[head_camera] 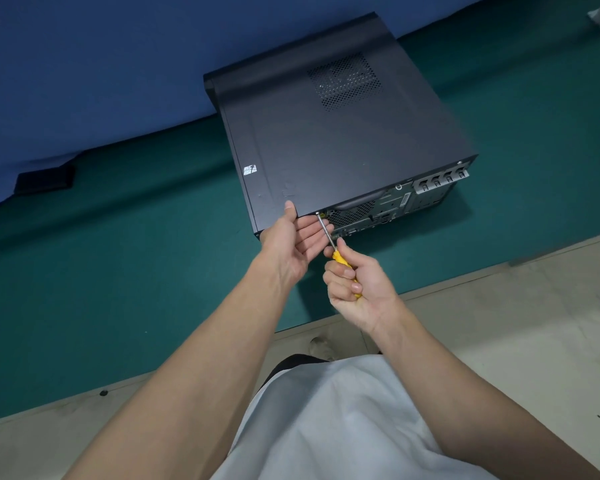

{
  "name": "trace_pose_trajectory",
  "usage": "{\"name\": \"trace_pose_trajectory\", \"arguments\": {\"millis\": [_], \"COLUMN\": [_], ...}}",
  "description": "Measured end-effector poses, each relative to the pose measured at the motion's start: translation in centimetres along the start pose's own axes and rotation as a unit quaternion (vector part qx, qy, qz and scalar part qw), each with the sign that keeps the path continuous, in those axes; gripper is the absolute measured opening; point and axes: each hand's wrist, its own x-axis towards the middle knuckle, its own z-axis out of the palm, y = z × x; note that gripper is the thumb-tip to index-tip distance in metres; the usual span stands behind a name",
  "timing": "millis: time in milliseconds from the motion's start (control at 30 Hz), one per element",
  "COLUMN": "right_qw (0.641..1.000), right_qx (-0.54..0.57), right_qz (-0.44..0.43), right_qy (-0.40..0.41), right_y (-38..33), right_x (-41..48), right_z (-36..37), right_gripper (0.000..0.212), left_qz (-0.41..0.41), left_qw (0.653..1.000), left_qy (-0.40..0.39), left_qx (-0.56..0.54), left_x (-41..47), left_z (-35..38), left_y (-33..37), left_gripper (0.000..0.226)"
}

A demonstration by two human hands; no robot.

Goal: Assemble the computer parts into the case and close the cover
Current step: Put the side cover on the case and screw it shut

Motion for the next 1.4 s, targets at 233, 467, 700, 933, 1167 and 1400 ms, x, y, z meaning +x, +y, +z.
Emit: {"name": "trace_pose_trajectory", "arguments": {"millis": [233, 467, 700, 933, 1167, 1400], "right_qw": [0.899, 0.804, 0.700, 0.570, 0.494, 0.437], "right_qx": [-0.383, -0.486, -0.615, -0.755, -0.787, -0.821], "right_qz": [-0.188, -0.290, -0.295, -0.214, -0.225, -0.241], "right_qy": [0.097, 0.182, 0.212, 0.244, 0.295, 0.277], "right_y": [-4.3, -14.3, -26.4, -35.8, -39.9, -41.9], "right_x": [-3.7, -4.7, -1.6, 7.2, 16.9, 22.5], "right_z": [-0.1, 0.9, 0.8, -0.9, -2.1, -2.0], "right_gripper": [0.029, 0.027, 0.024, 0.016, 0.011, 0.020], "left_qz": [0.213, 0.422, 0.433, 0.437, 0.409, 0.391], "left_qw": [0.820, 0.666, 0.606, 0.599, 0.605, 0.615], "left_qy": [0.263, 0.127, 0.099, 0.200, 0.228, 0.232], "left_qx": [0.461, 0.602, 0.660, 0.641, 0.644, 0.644], "left_x": [-0.4, 0.5, 5.0, 9.4, 10.2, 10.4], "left_z": [1.3, 7.6, 16.0, 22.7, 23.4, 23.6], "left_y": [-0.3, -0.4, 0.2, 2.0, 1.7, 1.5], "left_gripper": [0.042, 0.020, 0.052, 0.055, 0.056, 0.055]}}
